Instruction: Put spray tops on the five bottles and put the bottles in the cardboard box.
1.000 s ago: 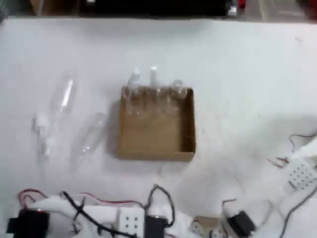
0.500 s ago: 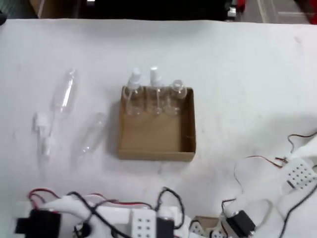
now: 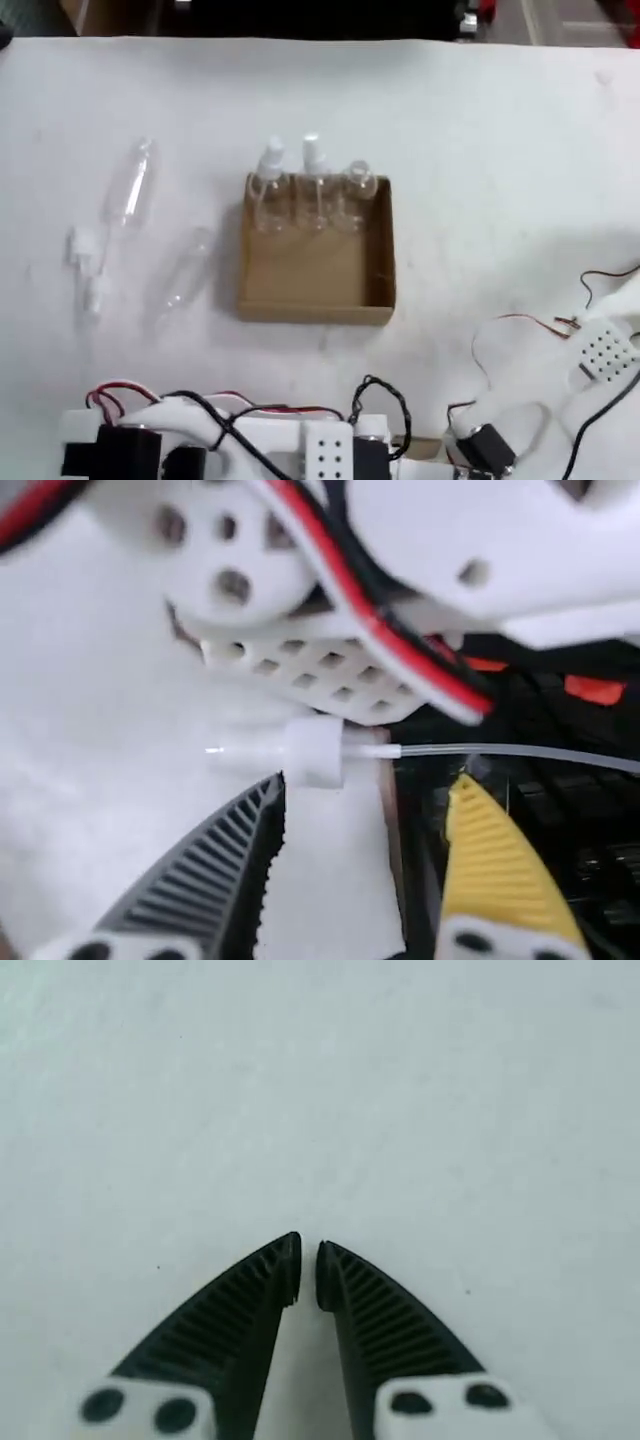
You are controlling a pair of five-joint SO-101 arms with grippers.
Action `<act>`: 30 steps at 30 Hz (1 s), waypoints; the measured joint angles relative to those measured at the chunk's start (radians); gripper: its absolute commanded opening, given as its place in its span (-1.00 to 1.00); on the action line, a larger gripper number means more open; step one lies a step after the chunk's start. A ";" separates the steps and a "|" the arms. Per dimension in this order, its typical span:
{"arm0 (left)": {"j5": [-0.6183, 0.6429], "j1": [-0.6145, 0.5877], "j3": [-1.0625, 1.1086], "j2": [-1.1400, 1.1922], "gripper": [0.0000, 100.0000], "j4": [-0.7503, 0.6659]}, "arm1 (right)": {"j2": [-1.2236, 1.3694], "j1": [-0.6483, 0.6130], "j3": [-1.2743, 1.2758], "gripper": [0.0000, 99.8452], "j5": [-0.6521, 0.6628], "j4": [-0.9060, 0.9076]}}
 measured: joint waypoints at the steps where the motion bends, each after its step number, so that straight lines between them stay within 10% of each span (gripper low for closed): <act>1: 0.002 -0.002 0.000 0.000 -0.49 -0.002 | 0.000 0.000 0.000 -0.90 0.000 0.000; 30: -0.049 -0.198 0.232 -0.121 -0.52 -0.192 | 0.005 -0.018 -0.002 -0.90 0.000 0.028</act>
